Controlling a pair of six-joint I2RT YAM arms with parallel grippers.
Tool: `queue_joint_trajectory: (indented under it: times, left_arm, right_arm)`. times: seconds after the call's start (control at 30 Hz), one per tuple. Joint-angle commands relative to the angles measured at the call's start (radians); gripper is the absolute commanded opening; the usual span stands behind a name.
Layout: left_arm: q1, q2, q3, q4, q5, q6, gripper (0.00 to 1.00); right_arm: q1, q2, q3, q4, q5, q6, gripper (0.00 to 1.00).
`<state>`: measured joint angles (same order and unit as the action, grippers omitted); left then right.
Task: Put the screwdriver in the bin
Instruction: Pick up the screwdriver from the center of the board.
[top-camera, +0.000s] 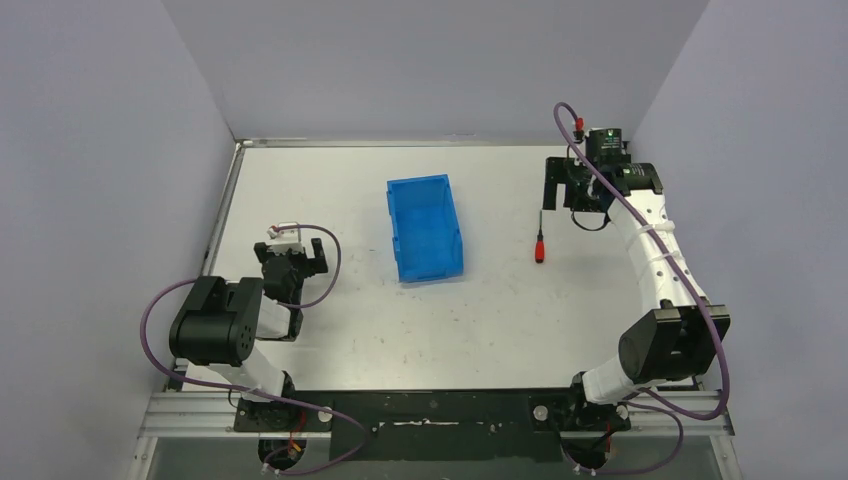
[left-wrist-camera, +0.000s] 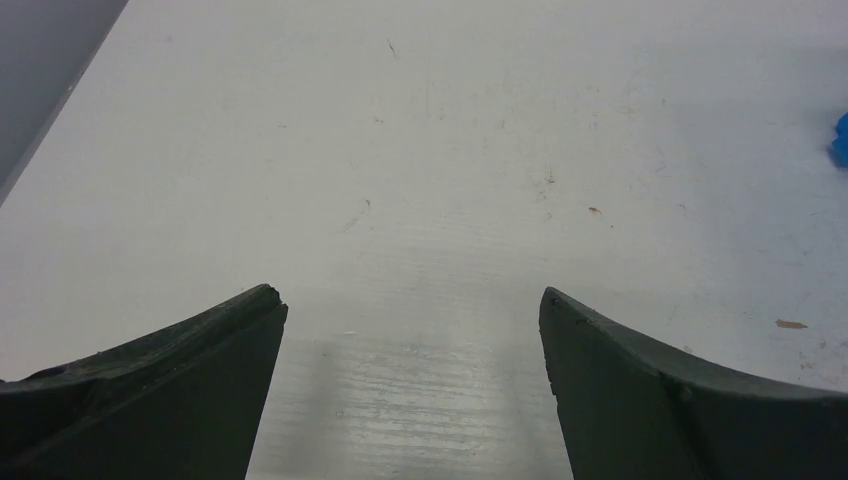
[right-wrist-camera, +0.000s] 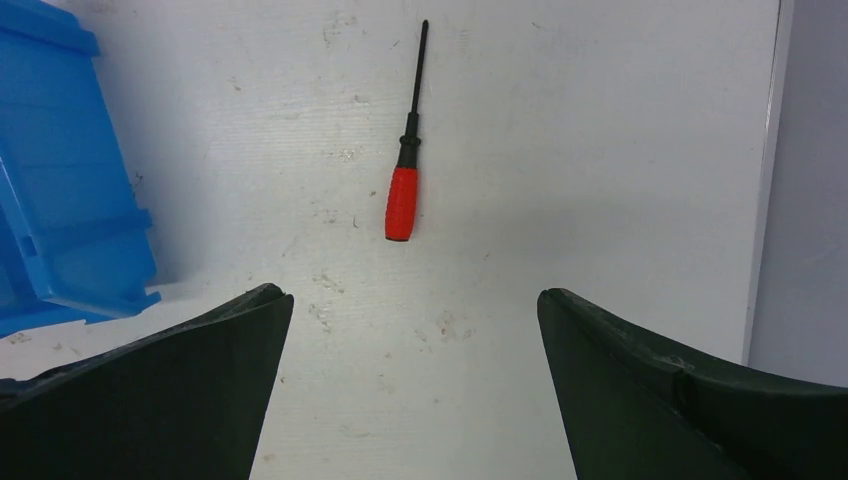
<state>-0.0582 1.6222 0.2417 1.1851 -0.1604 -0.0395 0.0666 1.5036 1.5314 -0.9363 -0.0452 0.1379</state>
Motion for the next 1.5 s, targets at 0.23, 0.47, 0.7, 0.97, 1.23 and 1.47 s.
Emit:
queue_joint_trajectory:
  times: [0.23,0.47,0.7,0.97,1.23,1.47]
  left_arm:
    - [-0.003,-0.013,0.014,0.021,-0.004,0.008,0.97]
    - [-0.003,-0.013,0.013,0.023,-0.004,0.008,0.97]
    - [-0.003,-0.012,0.013,0.023,-0.004,0.007,0.97]
    - [-0.003,-0.012,0.013,0.022,-0.004,0.007,0.97]
    - [-0.003,-0.012,0.013,0.023,-0.004,0.008,0.97]
    - [-0.003,-0.012,0.013,0.022,-0.004,0.008,0.97]
  right_arm:
    - [0.013,-0.003,0.01,0.046,0.015,-0.006,1.0]
    - [0.012,0.0,-0.003,0.047,0.016,-0.002,1.0]
    - [0.012,0.012,-0.086,0.096,0.008,0.031,1.0]
    - [0.012,0.059,-0.237,0.244,0.01,0.071,0.97]
    - [0.012,0.145,-0.294,0.363,0.034,0.086,0.91]
    - [0.012,0.233,-0.323,0.433,0.029,0.096,0.84]
